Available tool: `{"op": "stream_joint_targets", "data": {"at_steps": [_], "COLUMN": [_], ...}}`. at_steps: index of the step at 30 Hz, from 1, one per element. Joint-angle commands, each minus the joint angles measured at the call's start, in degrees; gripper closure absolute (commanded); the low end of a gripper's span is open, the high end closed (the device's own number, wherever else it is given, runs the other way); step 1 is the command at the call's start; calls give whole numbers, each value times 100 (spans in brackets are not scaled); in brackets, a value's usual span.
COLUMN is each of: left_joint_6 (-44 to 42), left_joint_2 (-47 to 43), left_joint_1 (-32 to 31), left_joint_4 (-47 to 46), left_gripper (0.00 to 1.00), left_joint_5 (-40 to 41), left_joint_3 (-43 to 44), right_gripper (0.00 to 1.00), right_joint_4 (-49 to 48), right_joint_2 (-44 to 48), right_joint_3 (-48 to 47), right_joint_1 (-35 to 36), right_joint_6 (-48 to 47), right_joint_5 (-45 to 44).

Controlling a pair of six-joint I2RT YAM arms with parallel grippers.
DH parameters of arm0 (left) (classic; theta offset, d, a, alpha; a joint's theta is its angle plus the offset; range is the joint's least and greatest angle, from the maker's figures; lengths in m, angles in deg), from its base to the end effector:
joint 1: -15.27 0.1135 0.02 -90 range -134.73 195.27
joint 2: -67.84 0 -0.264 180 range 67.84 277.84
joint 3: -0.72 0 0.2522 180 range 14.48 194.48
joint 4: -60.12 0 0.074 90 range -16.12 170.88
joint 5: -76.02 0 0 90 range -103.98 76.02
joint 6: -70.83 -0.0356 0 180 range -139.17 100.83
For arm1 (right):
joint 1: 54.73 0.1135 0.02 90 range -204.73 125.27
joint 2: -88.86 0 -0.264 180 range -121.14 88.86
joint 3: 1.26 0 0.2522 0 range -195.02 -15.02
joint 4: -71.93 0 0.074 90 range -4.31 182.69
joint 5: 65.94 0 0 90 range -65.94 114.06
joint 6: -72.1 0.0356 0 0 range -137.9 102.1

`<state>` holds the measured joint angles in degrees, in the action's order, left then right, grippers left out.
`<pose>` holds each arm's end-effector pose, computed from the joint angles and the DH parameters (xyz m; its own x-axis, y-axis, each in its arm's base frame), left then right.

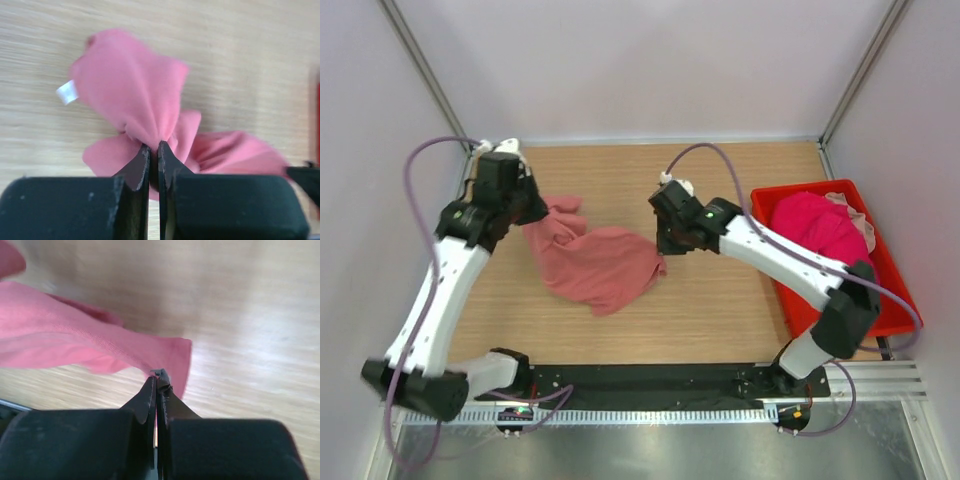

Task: Fold and stack the t-shirts
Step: Move the tshirt to the center of the board

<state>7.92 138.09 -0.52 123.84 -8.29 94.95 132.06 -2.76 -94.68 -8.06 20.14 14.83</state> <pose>0.2371 -0.0634 0.3945 -0.6376 -0.2906 -0.7135 -0.1044 0.9502 -0.2937 0.2353 0.2411 0.2924 -0.8668 -0.0325 -0.4976 -0.1601 0.9632 0.2160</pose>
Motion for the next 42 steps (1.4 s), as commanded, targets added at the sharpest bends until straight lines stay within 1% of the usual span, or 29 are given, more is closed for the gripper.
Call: {"op": "stream_joint_targets", "data": {"at_steps": [1,4,7,9,11,12,13,14,15,17,18,20,21,23,24,25,26,27,28,29,30,31,32,34,36,37,40,41,42], "left_joint_6": [209,209,174,147,69,42,24,7,-72,-151,-282,-476,-581,-618,-626,-635,-635,-618,-469,-390,-337,-267,-205,-108,15,68,384,472,603], "left_joint_2": [-829,-1293,-1261,-1164,-1050,-1015,-971,-814,-699,-96,196,750,1492,2313,2743,2747,2626,2120,1845,1573,1022,799,553,18,-187,-284,-302,-276,-259], "left_joint_1": [-134,-266,-363,-389,-398,-390,-390,-390,-390,-390,-390,-390,-355,-346,-354,-363,-372,-372,-372,-381,-372,-381,-372,-372,-372,-372,-354,-337,-337], "left_joint_4": [951,1069,1288,1429,1273,1149,1018,877,641,516,507,463,532,1574,1883,2026,1897,1713,1284,1097,930,807,588,402,366,366,252,199,86], "left_gripper": [100,100,100,100,94,92,85,85,84,70,51,24,15,9,10,12,12,13,13,13,14,15,17,19,20,20,21,21,22], "left_joint_5": [1134,1425,1934,2207,2428,2419,2410,2384,2375,2253,2217,2234,2217,2322,2227,2121,1929,1518,1322,1155,736,540,364,20,-85,-147,-296,-332,-315], "left_joint_3": [425,593,951,1050,928,840,743,612,567,706,820,953,1328,2135,2697,2728,2598,2014,1660,1326,600,306,-45,-878,-1321,-1706,-2235,-2550,-2658], "right_gripper": [99,99,99,99,99,99,99,99,99,99,99,99,92,76,57,54,47,45,43,41,39,38,37,37,39,41,63,74,77], "right_joint_4": [531,478,610,697,995,1075,1119,955,857,830,804,1039,1128,1635,1865,2198,2714,2780,2833,2755,2633,2484,2230,1817,1657,1438,877,709,559], "right_joint_2": [1344,1934,2147,2148,1869,1753,1648,1525,1341,1024,622,94,-257,-1294,-1628,-2249,-2421,-2501,-2467,-2353,-2178,-1985,-1583,-1194,-693,-508,72,187,388], "right_joint_3": [-612,-849,-1235,-1569,-2016,-2149,-2246,-2282,-2256,-2256,-2247,-2431,-2728,-3185,-3736,-4115,-4606,-4629,-4568,-4132,-3806,-3437,-2738,-2040,-1204,-940,88,578,809], "right_joint_1": [402,649,703,703,676,624,476,283,-328,-990,-1638,-2116,-2441,-2689,-2777,-2830,-2787,-2708,-2525,-2375,-2200,-2015,-1570,-963,-670,-564,-186,-107,-19], "right_joint_6": [-279,-271,-122,-139,-78,-34,27,37,63,342,362,257,56,-252,-680,-832,-990,-1296,-1360,-1413,-1544,-1580,-1563,-1406,-1081,-732,-212,-131,-69], "right_joint_5": [-1578,-2036,-2170,-2275,-2764,-2890,-2917,-2604,-2227,-1271,-934,-677,-641,-877,-835,-982,-1158,-1229,-1282,-1309,-1309,-1326,-1335,-1161,-950,-827,-317,-107,-27]}}
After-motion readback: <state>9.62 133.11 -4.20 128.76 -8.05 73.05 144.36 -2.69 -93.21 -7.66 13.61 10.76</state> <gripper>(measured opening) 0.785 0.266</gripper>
